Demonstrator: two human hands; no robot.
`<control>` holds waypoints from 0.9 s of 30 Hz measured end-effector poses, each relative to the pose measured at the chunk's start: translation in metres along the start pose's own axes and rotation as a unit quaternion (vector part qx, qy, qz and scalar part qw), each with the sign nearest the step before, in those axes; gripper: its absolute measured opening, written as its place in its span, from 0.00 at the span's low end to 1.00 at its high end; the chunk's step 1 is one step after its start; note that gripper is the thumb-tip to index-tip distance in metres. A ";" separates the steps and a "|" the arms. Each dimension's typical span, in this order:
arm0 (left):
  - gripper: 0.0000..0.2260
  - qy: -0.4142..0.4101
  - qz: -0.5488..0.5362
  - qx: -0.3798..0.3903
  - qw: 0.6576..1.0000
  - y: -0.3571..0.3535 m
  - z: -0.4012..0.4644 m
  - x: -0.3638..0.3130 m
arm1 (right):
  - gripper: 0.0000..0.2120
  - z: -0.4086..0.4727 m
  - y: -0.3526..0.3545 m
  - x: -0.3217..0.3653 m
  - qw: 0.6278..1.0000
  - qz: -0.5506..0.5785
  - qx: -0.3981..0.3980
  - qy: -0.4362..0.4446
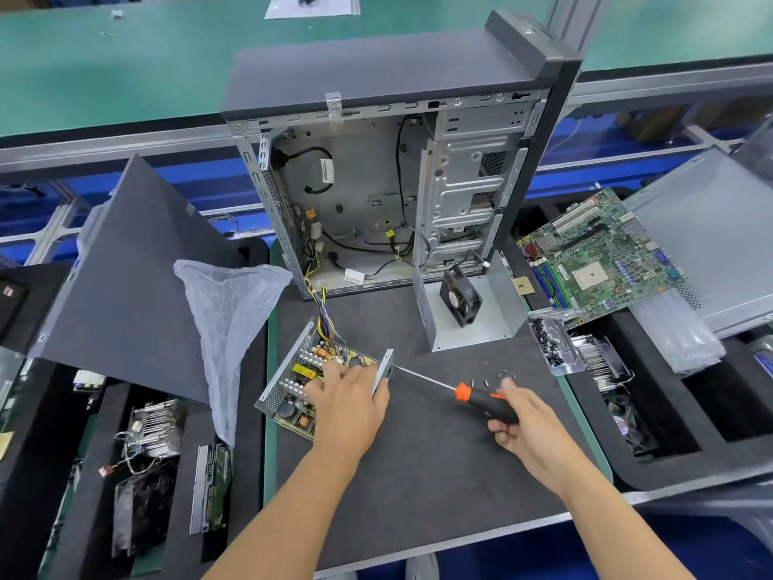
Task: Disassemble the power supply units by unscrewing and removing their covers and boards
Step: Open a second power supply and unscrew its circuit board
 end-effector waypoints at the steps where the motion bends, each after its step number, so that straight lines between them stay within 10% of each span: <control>1: 0.11 0.001 0.000 0.002 1.000 0.000 0.000 0.000 | 0.18 -0.001 -0.002 -0.002 1.000 -0.022 0.004 -0.007; 12: 0.14 0.020 0.029 0.045 0.998 -0.004 0.003 0.003 | 0.11 -0.002 -0.003 -0.002 0.993 -0.113 -0.026 0.034; 25: 0.13 0.022 0.016 0.051 0.998 -0.002 0.002 0.002 | 0.04 0.004 0.001 0.001 0.996 0.069 -0.037 0.044; 27: 0.13 0.024 0.020 0.052 0.998 -0.001 0.002 0.002 | 0.15 0.000 -0.004 0.005 1.000 -0.011 -0.026 0.007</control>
Point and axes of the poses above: each hand's wrist, its own z-axis towards the middle knuckle, its own y-axis out of the back of the hand, x = y × z, the point moved 4 cm from there along z, towards the middle knuckle, and after that the axes turned 9 degrees about y, right-handed, at the moved point
